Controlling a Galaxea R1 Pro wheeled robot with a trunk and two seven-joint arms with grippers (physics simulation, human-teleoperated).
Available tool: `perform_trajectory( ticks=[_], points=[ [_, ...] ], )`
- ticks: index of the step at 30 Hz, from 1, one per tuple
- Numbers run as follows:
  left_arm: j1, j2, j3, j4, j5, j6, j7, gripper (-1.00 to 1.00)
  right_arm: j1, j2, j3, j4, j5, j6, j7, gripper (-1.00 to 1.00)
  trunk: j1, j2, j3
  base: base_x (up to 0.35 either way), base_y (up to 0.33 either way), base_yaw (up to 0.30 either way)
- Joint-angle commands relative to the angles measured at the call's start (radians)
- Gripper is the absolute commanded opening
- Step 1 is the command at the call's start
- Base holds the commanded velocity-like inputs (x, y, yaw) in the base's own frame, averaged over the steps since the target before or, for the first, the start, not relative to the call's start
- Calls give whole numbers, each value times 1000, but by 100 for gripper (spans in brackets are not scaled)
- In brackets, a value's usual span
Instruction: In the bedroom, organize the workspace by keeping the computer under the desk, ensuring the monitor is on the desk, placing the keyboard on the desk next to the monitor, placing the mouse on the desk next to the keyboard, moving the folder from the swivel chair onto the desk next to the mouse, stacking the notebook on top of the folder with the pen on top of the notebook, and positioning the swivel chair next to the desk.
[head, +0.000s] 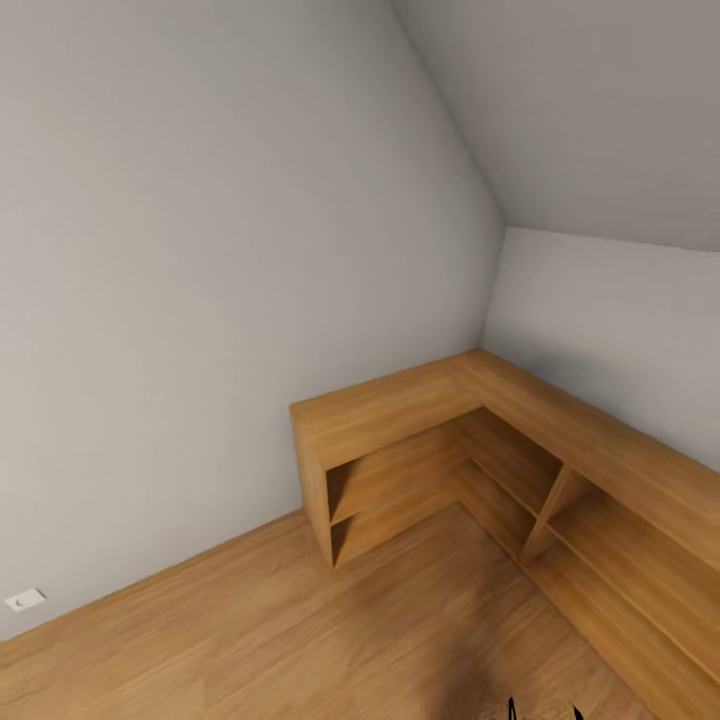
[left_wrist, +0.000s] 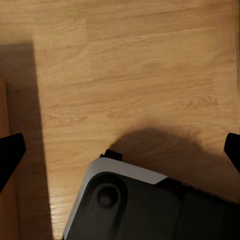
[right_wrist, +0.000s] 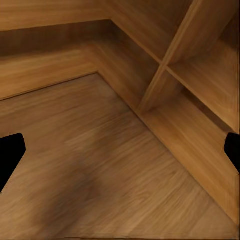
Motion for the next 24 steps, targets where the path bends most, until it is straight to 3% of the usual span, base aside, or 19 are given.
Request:
perform_trajectory(
  ticks=[1, 10, 24],
  points=[
    [0, 1, -8, -2, 5, -9, 8, 100, -1, 0, 8, 1, 1, 0, -9, 100, 0, -2, -1, -49, 71, -243],
    [0, 3, -9, -3, -2, -93, 8, 100, -1, -1, 8, 1, 1, 0, -9, 100, 0, -2, 4, -17, 25, -243],
    [0, 3, -10, -3, -5, -108, 8, 100, -1, -2, 8, 1, 1, 0, -9, 100, 0, -2, 13, -1, 2, -243]
  ],
)
